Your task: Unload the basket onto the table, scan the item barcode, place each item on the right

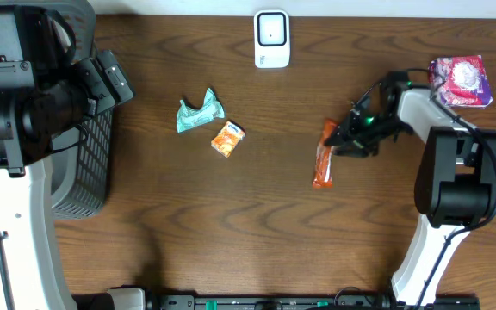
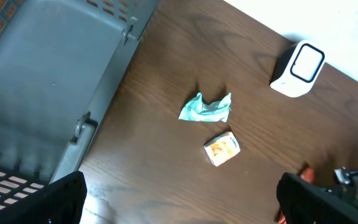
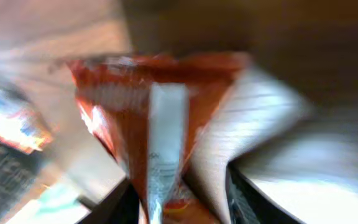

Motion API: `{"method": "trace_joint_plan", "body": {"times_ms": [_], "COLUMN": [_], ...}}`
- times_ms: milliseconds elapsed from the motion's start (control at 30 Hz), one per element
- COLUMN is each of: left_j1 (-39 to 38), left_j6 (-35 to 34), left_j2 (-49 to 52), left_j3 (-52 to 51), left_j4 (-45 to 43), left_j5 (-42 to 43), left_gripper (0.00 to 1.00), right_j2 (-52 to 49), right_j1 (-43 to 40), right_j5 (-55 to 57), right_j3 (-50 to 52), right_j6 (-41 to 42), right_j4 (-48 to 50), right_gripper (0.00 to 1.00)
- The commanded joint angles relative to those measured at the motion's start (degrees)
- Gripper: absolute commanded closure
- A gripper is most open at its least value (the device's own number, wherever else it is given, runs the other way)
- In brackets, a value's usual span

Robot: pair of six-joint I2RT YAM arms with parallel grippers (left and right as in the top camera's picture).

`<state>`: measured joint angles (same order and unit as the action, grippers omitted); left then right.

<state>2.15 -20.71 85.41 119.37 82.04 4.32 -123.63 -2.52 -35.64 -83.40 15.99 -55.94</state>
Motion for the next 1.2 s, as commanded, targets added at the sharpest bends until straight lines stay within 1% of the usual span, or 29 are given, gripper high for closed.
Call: {"method": "trace_joint_plan", "body": {"times_ms": [0, 100, 167, 300, 333, 367, 400, 467, 567, 667, 700, 767, 833, 933, 967, 1033, 1100, 1167], "left_j1": [0.2, 0.2, 0.2, 0.2, 0.2, 0.2, 0.2, 0.2, 0.2, 0.2, 0.2, 0.2, 0.2, 0.2, 0.2, 0.2, 0.2, 0.2], "left_j6": [0.74, 0.74, 0.74, 0.74, 0.74, 0.74, 0.74, 0.74, 0.74, 0.74, 0.74, 0.74, 0.74, 0.74, 0.74, 0.74, 0.74, 0.74], "left_j2": [0.22, 0.22, 0.22, 0.22, 0.22, 0.22, 0.22, 0.2, 0.22, 0.22, 0.22, 0.22, 0.22, 0.22, 0.22, 0.2, 0.22, 0.22], "left_j3": [-0.31, -0.31, -0.31, -0.31, -0.31, -0.31, -0.31, -0.31, -0.31, -0.31, -0.31, -0.31, -0.31, -0.31, -0.31, -0.31, -0.31, -0.31], "left_j4": [0.0, 0.0, 0.0, 0.0, 0.0, 0.0, 0.0, 0.0, 0.0, 0.0, 0.0, 0.0, 0.0, 0.0, 0.0, 0.0, 0.0, 0.0], "left_j5": [-0.5, -0.5, -0.48, -0.5, -0.5, -0.5, -0.5, -0.48, -0.5, -0.48, -0.5, -0.48, -0.48, -0.5, -0.48, -0.5, -0.5, -0.5], "left_gripper": [0.02, 0.02, 0.02, 0.02, 0.02, 0.02, 0.02, 0.02, 0.02, 0.02, 0.02, 0.02, 0.02, 0.02, 0.02, 0.02, 0.02, 0.02], "right_j2": [0.98, 1.99, 2.47, 2.56, 2.56, 2.54, 2.54, 2.54, 2.54, 2.54, 2.54, 2.54, 2.54, 2.54, 2.54, 2.54, 2.54, 2.54], "right_j1": [-0.39, 1.18, 3.34, 8.17, 10.36, 11.41, 11.87, 12.5, 12.0, 10.36, 9.77, 8.94, 9.03, 10.54, 11.45, 13.49, 15.96, 18.21], "right_j5": [19.87, 25.38, 30.67, 40.72, 43.15, 43.5, 43.45, 41.33, 34.88, 25.99, 21.42, 12.63, 9.57, 13.7, 16.35, 23.06, 32.17, 40.5], "right_j3": [-7.54, -14.84, -19.47, -23.54, -23.47, -23.08, -22.69, -21.92, -20.68, -19.45, -18.88, -17.79, -16.79, -16.0, -15.85, -15.69, -15.54, -15.28], "right_j6": [-0.26, -0.22, -0.13, 2.23, 2.21, 2.21, 2.23, 2.23, 1.36, -3.54, -6.62, -12.5, -14.95, -14.64, -13.38, -8.33, -1.31, 4.33], "right_j4": [-6.67, -13.9, -18.4, -23.17, -23.93, -24.0, -23.78, -23.45, -22.29, -21.24, -20.96, -21.35, -22.29, -23.54, -23.61, -23.54, -23.67, -24.83], "right_gripper": [0.57, 0.55, 0.51, 0.44, 0.3, 0.22, 0.2, 0.21, 0.21, 0.22, 0.23, 0.3, 0.36, 0.38, 0.38, 0.35, 0.33, 0.28]}}
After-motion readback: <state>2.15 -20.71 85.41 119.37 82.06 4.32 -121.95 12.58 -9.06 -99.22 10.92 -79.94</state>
